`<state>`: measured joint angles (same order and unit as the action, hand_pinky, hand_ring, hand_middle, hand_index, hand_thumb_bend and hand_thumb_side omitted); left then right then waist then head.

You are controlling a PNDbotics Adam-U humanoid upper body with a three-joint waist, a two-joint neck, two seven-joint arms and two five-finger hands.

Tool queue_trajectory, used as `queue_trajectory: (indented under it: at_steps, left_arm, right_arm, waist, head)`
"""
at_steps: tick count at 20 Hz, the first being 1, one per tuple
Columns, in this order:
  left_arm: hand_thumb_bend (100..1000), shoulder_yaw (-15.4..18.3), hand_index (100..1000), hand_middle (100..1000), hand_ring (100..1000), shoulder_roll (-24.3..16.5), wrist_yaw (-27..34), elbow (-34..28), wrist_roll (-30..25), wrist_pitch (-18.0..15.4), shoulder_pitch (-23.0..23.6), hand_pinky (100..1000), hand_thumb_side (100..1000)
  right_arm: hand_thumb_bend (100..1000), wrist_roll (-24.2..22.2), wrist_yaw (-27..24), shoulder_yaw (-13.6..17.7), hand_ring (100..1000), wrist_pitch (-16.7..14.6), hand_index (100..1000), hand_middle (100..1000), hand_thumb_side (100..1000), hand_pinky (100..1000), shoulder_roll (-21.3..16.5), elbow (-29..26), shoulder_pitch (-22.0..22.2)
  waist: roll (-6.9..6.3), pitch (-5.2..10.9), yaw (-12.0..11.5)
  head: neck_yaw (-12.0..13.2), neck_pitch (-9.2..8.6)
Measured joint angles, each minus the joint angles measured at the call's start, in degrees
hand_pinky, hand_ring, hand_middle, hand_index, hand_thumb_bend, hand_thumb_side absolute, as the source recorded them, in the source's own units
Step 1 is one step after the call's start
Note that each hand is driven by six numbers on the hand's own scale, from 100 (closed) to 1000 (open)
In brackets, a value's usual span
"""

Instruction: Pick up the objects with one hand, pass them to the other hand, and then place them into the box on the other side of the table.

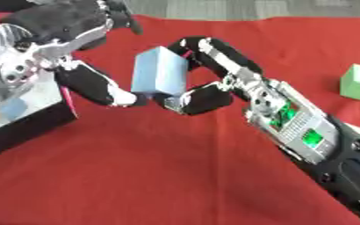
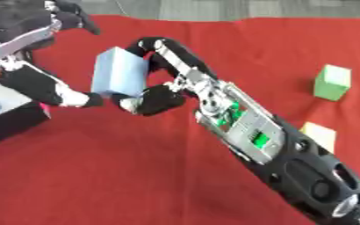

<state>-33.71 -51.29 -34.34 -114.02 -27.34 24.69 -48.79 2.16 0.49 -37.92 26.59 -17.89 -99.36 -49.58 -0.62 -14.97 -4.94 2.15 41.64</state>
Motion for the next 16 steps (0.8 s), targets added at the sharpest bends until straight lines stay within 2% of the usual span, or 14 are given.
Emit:
queue_trajectory:
  at_steps: [11,16]
  left_arm:
    - [620,-0.74,859,801,868,0.52,-0.08,0.0,-2.18,0.58,0.0,843,544]
    - [534,-0.75,848,790,861,0.98,-0.08,0.0,-2.09,0.79,0.01,839,448]
  right_arm:
    - [100,-0.66,0.11,-0.02,588,0.67,541,508,100,774,-0.01,-1.96,-0.44]
    - [100,-0.99,-0.21,-0.02,586,1.0,541,507,100,773,-0.02,-2.39,-0.66]
  waist:
    - [0.0,0.0,0.2]
    - [0.0,0.0,0.23]
  head:
    - [0.16,0.0]
    - [0.21,0.0]
